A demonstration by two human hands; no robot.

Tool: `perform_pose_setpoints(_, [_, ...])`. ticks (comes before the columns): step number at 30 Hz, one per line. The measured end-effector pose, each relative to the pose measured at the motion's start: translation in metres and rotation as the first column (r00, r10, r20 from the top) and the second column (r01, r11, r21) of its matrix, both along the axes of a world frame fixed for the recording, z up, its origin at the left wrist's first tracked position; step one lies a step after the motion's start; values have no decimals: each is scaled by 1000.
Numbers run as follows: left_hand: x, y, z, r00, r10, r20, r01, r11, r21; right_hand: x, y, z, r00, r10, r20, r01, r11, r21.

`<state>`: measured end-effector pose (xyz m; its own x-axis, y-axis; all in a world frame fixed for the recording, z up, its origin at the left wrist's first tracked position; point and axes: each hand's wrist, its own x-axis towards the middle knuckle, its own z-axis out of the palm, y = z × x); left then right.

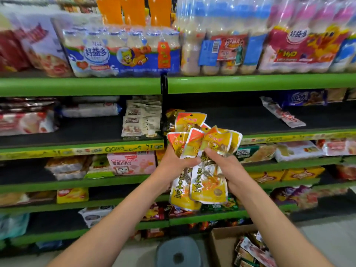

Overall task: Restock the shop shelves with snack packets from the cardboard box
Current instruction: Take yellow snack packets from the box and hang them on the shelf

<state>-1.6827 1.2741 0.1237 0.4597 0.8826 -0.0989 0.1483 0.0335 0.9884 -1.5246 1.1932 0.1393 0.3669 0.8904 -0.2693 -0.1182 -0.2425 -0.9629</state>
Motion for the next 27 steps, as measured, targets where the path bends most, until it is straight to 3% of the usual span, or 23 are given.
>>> perform_pose_setpoints(6, [11,1,10,997,70,-45,-69,997,24,11,22,11,991,59,121,-52,997,-57])
perform_pose_setpoints(10, [14,1,9,985,174,-4,-174,984,-24,19,33,13,981,173,89,-166,982,-89])
perform_pose_setpoints(16, [10,4,1,931,359,69,-342,921,-184,49,42,13,878,293,-378,-346,935,-79])
perform_pose_setpoints(27, [-14,3,21,889,452,77,-442,890,-117,71,66,9,794,391,-465,-456,889,-31])
